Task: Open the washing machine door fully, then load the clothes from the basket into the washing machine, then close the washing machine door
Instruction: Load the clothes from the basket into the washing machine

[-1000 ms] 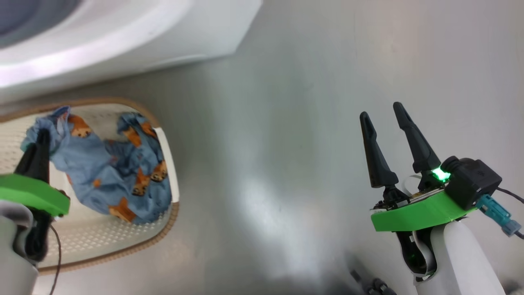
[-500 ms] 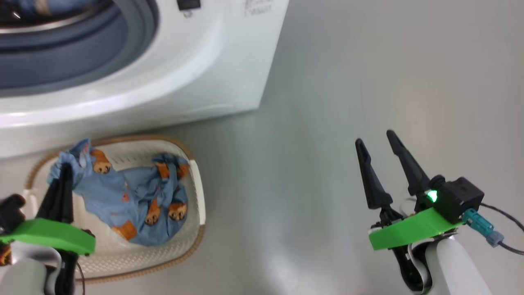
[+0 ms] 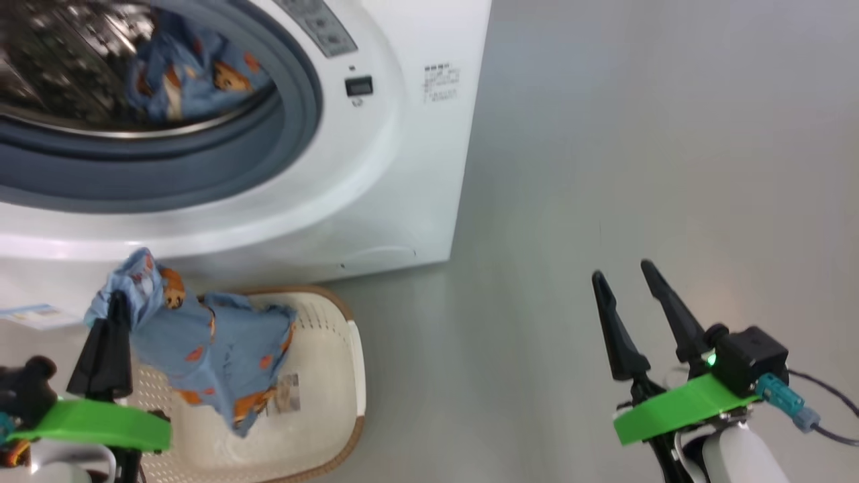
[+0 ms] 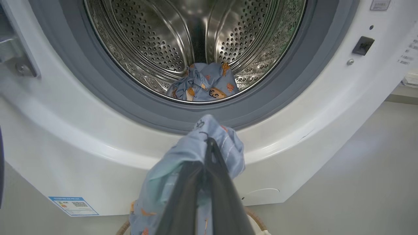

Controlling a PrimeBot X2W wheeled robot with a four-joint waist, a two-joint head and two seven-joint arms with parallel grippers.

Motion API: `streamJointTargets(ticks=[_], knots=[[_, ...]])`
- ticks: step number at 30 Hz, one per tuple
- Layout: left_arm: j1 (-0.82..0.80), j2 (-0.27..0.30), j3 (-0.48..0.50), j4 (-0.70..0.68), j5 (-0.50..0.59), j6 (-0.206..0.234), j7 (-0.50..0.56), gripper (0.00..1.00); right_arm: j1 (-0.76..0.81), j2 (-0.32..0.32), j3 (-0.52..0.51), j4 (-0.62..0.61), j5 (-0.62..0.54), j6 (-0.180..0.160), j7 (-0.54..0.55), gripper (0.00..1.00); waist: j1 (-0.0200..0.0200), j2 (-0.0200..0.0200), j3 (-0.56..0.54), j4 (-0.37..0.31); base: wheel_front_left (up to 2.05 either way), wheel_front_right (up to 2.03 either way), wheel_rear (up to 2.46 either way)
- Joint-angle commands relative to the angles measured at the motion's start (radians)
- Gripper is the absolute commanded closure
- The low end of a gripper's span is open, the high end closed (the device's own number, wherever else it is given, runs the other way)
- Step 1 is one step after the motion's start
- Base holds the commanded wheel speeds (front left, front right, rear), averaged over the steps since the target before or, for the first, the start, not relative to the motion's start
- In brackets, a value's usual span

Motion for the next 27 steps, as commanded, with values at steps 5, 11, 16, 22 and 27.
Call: streamJointTargets(ticks=[5,11,16,22,27], knots=[[0.054,0.004,0.076,-0.092,0.057,-0.003,-0.008,1.00,0.044,0.003,0.013,-0.008,-0.019,0.009,-0.005,0.00,0.0000,0.0000,-0.118,0.024,0.00,0.00,0.00],[0.109,-0.032,0.107,-0.159,0.106,-0.003,-0.008,1.00,0.078,0.003,-0.005,-0.010,-0.032,0.009,-0.005,0.00,0.0000,0.0000,-0.177,0.039,0.00,0.00,0.00],[0.157,-0.059,0.121,-0.189,0.144,-0.003,-0.008,1.00,0.109,0.003,-0.015,-0.012,-0.048,0.009,-0.005,0.00,0.0000,0.0000,-0.222,0.040,0.00,0.00,0.00],[0.214,-0.089,0.150,-0.227,0.185,-0.002,-0.008,1.00,0.132,0.003,-0.020,-0.014,-0.060,0.009,-0.005,0.00,0.0000,0.0000,-0.260,0.034,0.00,0.00,0.00],[0.257,-0.121,0.174,-0.255,0.213,0.001,-0.008,1.00,0.150,0.003,-0.021,-0.016,-0.073,0.009,-0.005,0.00,0.0000,0.0000,-0.278,0.038,0.00,0.00,0.00]])
